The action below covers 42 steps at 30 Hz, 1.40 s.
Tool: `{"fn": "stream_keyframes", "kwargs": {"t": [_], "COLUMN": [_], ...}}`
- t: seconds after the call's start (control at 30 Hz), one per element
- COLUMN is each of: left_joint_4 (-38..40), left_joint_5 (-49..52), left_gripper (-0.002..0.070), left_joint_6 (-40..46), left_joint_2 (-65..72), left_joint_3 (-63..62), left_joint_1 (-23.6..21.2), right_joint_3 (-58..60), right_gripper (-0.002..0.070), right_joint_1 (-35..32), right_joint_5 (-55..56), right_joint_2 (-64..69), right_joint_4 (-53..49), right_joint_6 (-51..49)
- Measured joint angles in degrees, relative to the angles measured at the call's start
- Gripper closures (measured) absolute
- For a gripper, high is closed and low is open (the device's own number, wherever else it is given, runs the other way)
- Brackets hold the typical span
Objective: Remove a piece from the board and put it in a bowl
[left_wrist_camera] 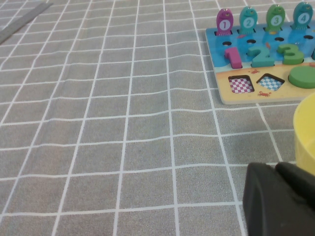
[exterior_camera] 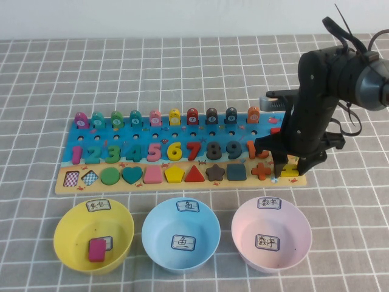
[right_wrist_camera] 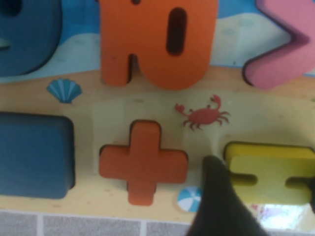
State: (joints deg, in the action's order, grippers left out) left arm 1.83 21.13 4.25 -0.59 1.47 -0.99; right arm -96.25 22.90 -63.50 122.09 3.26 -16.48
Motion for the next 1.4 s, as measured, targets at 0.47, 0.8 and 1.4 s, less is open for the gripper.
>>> {"fn": "stream_keyframes", "kwargs": {"t": [0.47, 0.8, 1.4], "left_joint_4": [0.0, 0.0, 0.0], "left_joint_5": [0.0, 0.0, 0.0], "left_gripper": [0.0675, 0.0675, 0.0675], "left_joint_6": [0.0, 0.0, 0.0], "left_joint_2": [0.0, 0.0, 0.0], "left_joint_3": [0.0, 0.0, 0.0], "left_joint_1": [0.0, 0.0, 0.0], "right_joint_3": [0.0, 0.0, 0.0], "right_gripper": [0.0379, 0.0379, 0.0379], "right_joint_1": [-0.23, -0.23, -0.23], "right_joint_5": [0.0, 0.0, 0.0], "right_joint_2": [0.0, 0.0, -0.11], "right_joint_4": [-0.14, -0.14, -0.14], "right_joint_6": [0.0, 0.0, 0.0]}}
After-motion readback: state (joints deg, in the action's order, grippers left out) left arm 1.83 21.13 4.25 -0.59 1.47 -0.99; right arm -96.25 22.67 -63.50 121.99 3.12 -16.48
